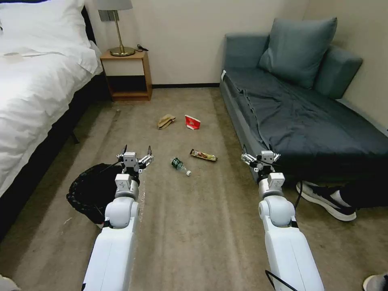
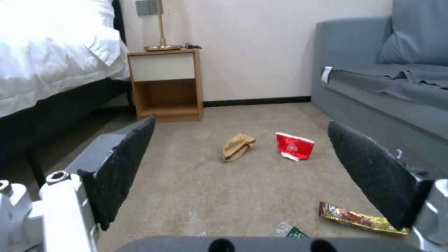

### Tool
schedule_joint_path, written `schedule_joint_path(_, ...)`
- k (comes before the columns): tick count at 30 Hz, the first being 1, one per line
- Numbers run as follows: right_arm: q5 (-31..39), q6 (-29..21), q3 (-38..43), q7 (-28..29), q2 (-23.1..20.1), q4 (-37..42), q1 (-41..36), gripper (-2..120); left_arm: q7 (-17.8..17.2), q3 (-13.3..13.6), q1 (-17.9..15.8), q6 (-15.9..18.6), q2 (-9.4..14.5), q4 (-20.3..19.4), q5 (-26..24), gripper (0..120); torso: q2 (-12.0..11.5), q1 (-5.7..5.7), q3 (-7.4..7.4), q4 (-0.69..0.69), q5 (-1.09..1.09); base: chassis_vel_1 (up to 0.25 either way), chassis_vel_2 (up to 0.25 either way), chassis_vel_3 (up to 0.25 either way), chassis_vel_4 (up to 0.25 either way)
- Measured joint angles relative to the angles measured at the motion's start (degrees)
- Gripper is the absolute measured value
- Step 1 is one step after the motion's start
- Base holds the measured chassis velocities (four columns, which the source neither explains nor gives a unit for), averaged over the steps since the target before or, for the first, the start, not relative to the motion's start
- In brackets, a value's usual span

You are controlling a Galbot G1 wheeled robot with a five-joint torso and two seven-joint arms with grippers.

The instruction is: Pick up the trash bin, then pick up the garbage on the floor and place it into the trash bin.

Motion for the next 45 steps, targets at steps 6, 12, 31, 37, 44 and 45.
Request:
schedule_joint_path(6,0.0,0.0,0.0,0.0,0.0,0.0,0.0,100,0.0,0.0,0.0,0.0,0.0,0.0,0.0,99,0.0,0.00,0.00,0.00,0.00,0.000,0.000,0.000,0.000)
schedule_joint_path(12,0.0,0.0,0.0,0.0,0.0,0.0,0.0,100,0.0,0.0,0.0,0.0,0.0,0.0,0.0,99,0.0,0.00,0.00,0.00,0.00,0.000,0.000,0.000,0.000)
schedule_joint_path(31,0.0,0.0,0.0,0.0,0.0,0.0,0.0,100,0.0,-0.2,0.4,0.0,0.1,-0.6,-0.4,100,0.0,0.00,0.00,-0.01,-0.01,0.000,0.000,0.000,0.000)
schedule_joint_path(37,0.7,0.5,0.6,0.2,-1.1,3.9,-2.8,100,0.1,-2.9,4.6,-0.3,1.8,-8.6,-5.1,100,0.0,0.00,0.00,0.02,0.00,0.000,0.000,0.000,0.000)
schedule_joint_path(44,2.4,2.0,2.3,0.9,-3.9,13.6,-9.6,100,0.6,-6.1,10.0,-0.8,3.9,-18.7,-11.1,100,0.0,0.00,0.00,-0.01,0.00,0.000,0.000,0.000,0.000)
schedule_joint_path(45,2.5,2.1,2.4,0.9,-4.0,14.1,-10.0,100,0.6,-6.3,10.3,-0.9,4.0,-19.2,-11.4,100,0.0,-0.01,0.00,-0.01,0.00,0.000,0.000,0.000,0.000)
